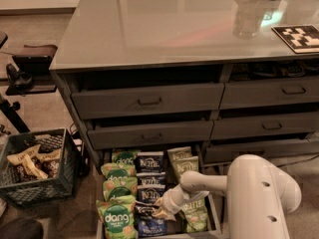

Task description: Pick blue chip bag from bottom drawer and place on counter

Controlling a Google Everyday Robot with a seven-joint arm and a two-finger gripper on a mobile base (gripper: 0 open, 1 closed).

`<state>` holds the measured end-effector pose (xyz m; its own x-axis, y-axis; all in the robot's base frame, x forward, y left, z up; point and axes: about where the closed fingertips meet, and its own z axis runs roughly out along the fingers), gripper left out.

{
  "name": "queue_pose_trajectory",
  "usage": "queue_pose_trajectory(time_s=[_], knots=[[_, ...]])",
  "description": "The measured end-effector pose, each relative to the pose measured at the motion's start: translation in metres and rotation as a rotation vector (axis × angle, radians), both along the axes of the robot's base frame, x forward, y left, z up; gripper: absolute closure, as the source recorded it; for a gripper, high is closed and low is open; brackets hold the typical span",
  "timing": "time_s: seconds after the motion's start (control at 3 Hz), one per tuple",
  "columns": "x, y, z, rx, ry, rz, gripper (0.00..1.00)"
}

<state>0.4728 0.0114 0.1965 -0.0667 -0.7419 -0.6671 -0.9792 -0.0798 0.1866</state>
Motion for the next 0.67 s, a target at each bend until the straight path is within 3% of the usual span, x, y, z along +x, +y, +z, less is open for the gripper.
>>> queue_pose_trajectory(time_s=[0.33,0.67], knots=[[0.0000,0.0000,0.0000,0.000,0.000,0.000,1.00],[-0.0001,0.0000,0.0001,0.000,0.000,0.000,1.00]])
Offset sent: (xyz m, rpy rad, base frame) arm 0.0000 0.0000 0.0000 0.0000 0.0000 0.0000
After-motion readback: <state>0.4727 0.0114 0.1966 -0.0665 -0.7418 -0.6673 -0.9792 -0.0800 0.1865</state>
